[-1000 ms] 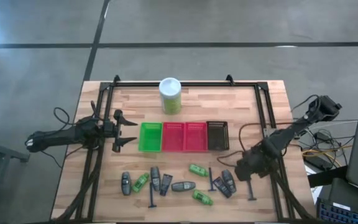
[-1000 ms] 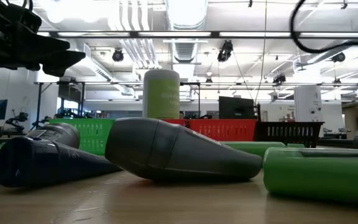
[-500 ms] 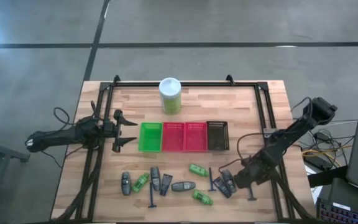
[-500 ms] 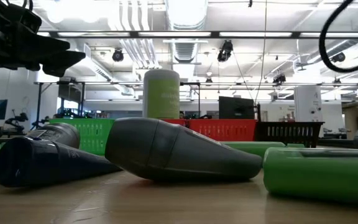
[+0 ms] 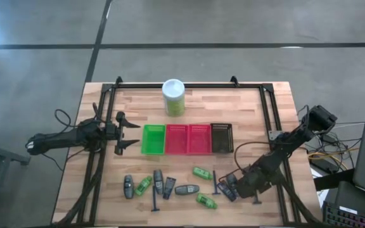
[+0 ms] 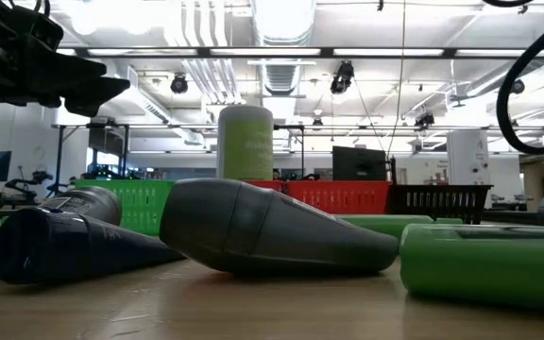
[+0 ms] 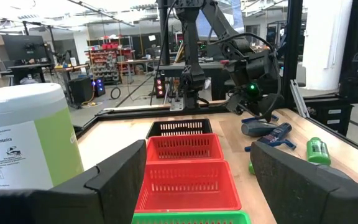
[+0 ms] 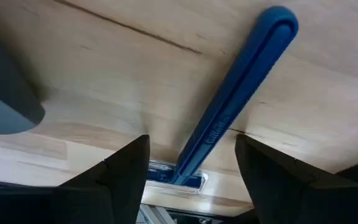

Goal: Pick & Place Travel size toiletries
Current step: Put the blue razor in the black bin

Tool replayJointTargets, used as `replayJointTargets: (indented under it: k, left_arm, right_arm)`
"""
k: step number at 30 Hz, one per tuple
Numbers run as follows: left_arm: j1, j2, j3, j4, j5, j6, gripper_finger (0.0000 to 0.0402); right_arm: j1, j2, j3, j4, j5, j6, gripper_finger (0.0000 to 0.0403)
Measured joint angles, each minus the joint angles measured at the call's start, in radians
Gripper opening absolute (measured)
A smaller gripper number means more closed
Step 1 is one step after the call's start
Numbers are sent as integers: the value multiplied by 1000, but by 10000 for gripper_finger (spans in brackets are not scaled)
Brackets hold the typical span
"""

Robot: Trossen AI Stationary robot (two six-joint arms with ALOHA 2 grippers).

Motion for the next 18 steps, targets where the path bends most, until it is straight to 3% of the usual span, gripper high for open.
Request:
replayJointTargets:
  k: [8, 18]
  left_arm:
    - [0, 0, 0, 0, 0, 0, 293]
    - [0, 0, 0, -1, 0, 0, 293]
  right_arm:
    - [5, -12, -7, -5, 8, 22, 172]
    - [5, -14, -3, -7, 27, 9, 69]
